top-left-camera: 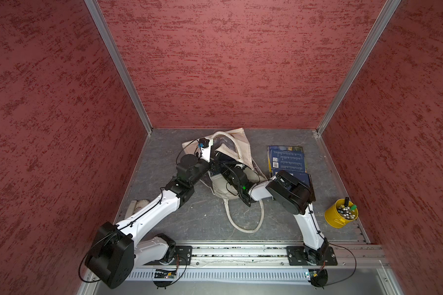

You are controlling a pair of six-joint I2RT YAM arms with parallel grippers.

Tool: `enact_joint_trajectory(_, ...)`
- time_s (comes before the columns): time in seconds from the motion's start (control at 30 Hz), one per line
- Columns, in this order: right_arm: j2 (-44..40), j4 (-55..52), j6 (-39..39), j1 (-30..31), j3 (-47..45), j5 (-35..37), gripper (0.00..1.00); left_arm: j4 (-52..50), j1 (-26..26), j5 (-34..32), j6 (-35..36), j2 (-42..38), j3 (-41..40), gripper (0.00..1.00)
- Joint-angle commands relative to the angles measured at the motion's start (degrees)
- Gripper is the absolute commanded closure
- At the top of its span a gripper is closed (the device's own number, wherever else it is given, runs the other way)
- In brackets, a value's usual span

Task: Take out the books from the canvas bag
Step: Pick up the book from the canvas bag.

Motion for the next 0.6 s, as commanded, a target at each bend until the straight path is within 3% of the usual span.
enact_joint_trajectory(0.0,1.4,3.0,1.0,-0.4,2.7,-0.5,0.74,5.7,-0.5,3.0,-0.6,-0.5,1.2,1.0)
enact_joint_trajectory(0.07,1.8,2.8,1.5,-0.7,3.2,-1.1,0.81,5.7,-0.5,2.9,-0.5,-0.6,1.1,1.0)
enact_joint_trajectory(0.13,1.3,2.6,2.1,-0.7,2.8,-1.0,0.95,5.7,-0.3,2.7,-0.4,-0.7,1.1,1.0)
enact_joint_trajectory(0.2,0.4,2.2,3.1,-0.6,1.7,-0.7,1.0,5.7,-0.3,2.4,-0.5,-0.8,1.1,1.0)
enact_joint_trajectory(0.4,-5.9,1.9,3.3,-0.6,-4.4,-2.1,1.0,5.6,-0.1,0.2,-1.2,-1.0,1.2,1.0)
enact_joint_trajectory(0.57,-13.4,-10.6,0.3,-0.9,-6.3,-4.7,1.0,5.0,0.0,-2.4,-1.3,-1.0,1.8,1.0)
